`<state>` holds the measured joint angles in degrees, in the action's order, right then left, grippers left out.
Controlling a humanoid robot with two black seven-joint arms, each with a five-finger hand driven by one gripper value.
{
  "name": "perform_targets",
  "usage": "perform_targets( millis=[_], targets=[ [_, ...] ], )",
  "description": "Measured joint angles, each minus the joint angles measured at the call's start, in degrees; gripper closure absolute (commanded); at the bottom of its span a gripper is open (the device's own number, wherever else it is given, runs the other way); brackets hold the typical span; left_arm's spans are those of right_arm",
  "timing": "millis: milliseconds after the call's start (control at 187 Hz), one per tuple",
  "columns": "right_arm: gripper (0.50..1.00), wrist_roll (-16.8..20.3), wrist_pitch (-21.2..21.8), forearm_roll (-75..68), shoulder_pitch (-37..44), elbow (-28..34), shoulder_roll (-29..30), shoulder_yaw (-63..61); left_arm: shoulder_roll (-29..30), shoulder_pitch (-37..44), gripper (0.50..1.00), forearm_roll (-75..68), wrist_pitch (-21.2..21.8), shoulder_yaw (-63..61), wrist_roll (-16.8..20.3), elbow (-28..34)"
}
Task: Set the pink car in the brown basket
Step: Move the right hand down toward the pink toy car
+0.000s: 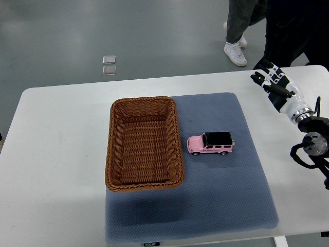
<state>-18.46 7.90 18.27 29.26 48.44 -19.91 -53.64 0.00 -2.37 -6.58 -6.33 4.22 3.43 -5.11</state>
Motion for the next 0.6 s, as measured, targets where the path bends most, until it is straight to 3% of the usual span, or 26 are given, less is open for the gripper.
perform_targets(
  millis=[240,598],
  targets=[
    [0.587,0.0,-0.08,0.25,1.45,-0.02,3.67,0.16,0.0,-0.02,0.5,0.06,0.0,0.08,0.0,0.28],
    [0.587,-0.07,2.77,5.35,2.21,0.58,4.08,3.26,0.0,-0.01,0.5,0.08,0.0,0.18,0.0,0.45]
  ],
)
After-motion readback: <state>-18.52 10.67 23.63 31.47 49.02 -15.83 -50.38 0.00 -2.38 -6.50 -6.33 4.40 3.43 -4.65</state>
